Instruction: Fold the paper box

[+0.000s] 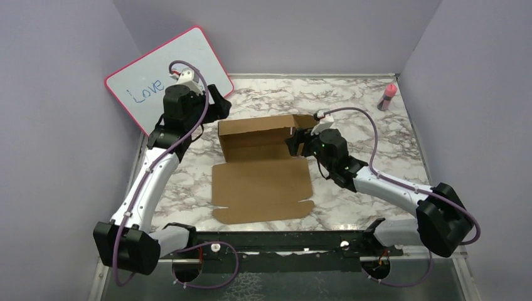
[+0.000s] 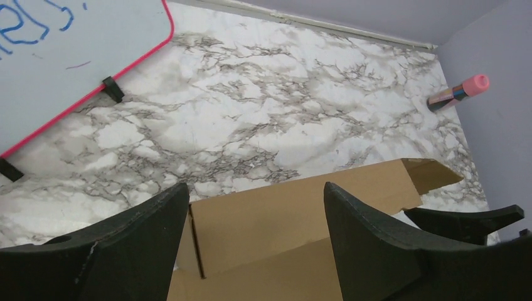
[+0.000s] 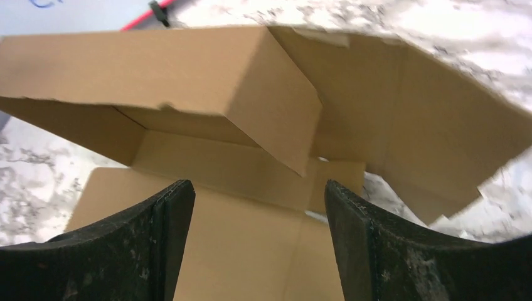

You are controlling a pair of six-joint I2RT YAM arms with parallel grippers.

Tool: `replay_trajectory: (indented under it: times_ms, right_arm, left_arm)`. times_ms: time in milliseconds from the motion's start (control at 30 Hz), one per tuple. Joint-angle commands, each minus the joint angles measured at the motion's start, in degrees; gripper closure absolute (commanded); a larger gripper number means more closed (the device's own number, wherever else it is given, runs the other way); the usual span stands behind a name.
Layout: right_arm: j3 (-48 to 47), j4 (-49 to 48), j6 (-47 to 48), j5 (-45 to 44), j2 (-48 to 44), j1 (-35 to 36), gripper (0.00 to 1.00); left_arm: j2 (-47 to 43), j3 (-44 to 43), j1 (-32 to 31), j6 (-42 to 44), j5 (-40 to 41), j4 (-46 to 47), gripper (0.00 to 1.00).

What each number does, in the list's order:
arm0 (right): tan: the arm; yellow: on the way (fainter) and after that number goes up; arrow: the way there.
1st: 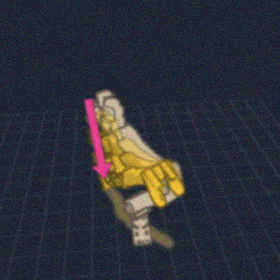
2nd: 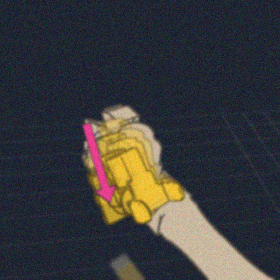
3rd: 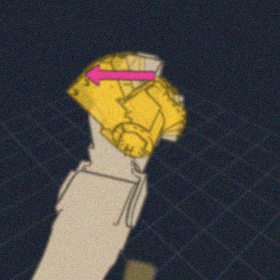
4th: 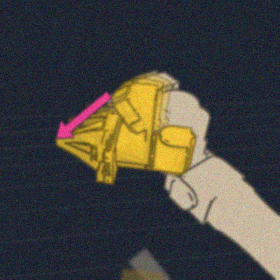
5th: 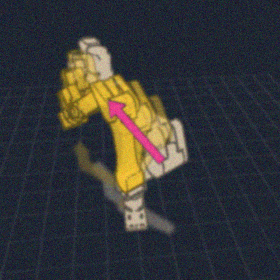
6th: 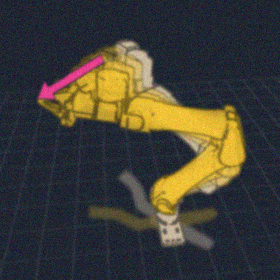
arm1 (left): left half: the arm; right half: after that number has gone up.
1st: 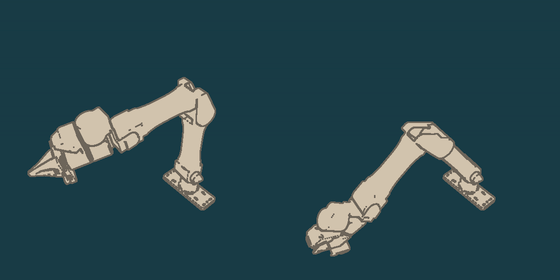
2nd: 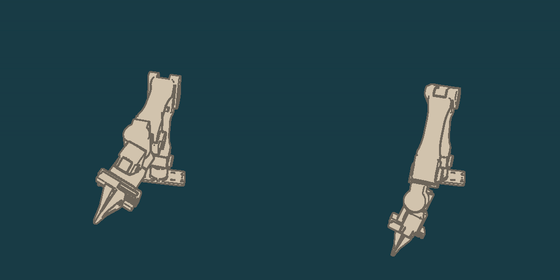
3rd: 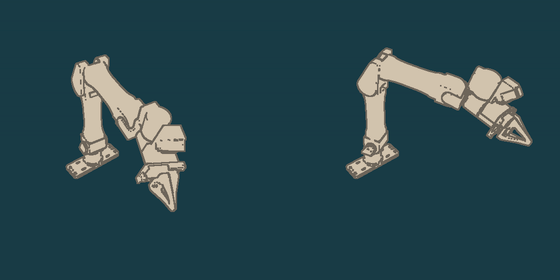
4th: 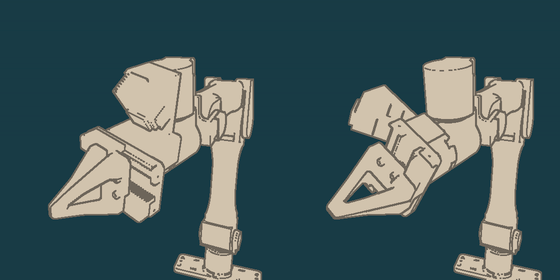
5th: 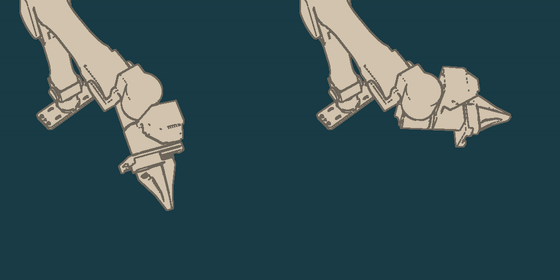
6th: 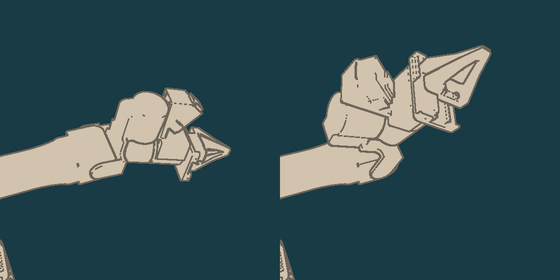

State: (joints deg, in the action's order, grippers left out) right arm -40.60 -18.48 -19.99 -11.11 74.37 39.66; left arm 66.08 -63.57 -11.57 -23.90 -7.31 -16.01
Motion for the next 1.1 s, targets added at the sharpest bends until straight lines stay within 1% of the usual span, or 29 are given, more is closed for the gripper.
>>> replay_trajectory:
  times_ms: [0,167,267,433,533,667,800,933,1067]
  right_arm:
    - [5.2,-4.5,-3.2,-7.1,-2.7,-0.2,0.2]
    - [11.2,-12.8,-7.4,-9.8,-1.0,-0.2,0.25]
    - [11.8,-15.4,-10.3,-11.7,1.4,-0.2,0.27]
    - [12.2,-20.1,-12.2,-13.7,6.8,-0.2,0.27]
    - [11.7,-21.5,-12.5,-14.5,10.8,-0.5,0.27]
    - [12.2,-22.8,-15.5,-14.7,14.7,-1.0,0.27]
    - [12.4,-25.1,-15.6,-13.1,17.9,-1.3,0.27]
    - [11.6,-27.3,-15.2,-11.4,20.4,-1.4,0.3]
    - [11.1,-29.3,-14.5,-10.5,22.9,-1.5,0.35]
  left_arm:
    - [6.4,-5.3,-3.9,2.5,-3.5,-2.3,0.2]
    - [14.0,-10.6,-11.0,3.4,-0.4,-0.4,0.2]
    - [18.2,-13.5,-14.0,4.5,-0.3,1.1,0.2]
    - [24.4,-17.9,-18.8,9.8,0.8,1.4,0.2]
    - [26.4,-18.8,-19.9,10.3,1.6,2.3,0.2]
    - [27.3,-17.4,-20.6,11.4,4.2,5.3,0.2]
    - [28.5,-16.7,-20.8,11.9,3.6,6.8,0.21]
    - [29.4,-15.3,-20.8,11.3,2.3,7.7,0.22]
    - [30.5,-14.4,-20.8,10.6,0.7,8.5,0.23]
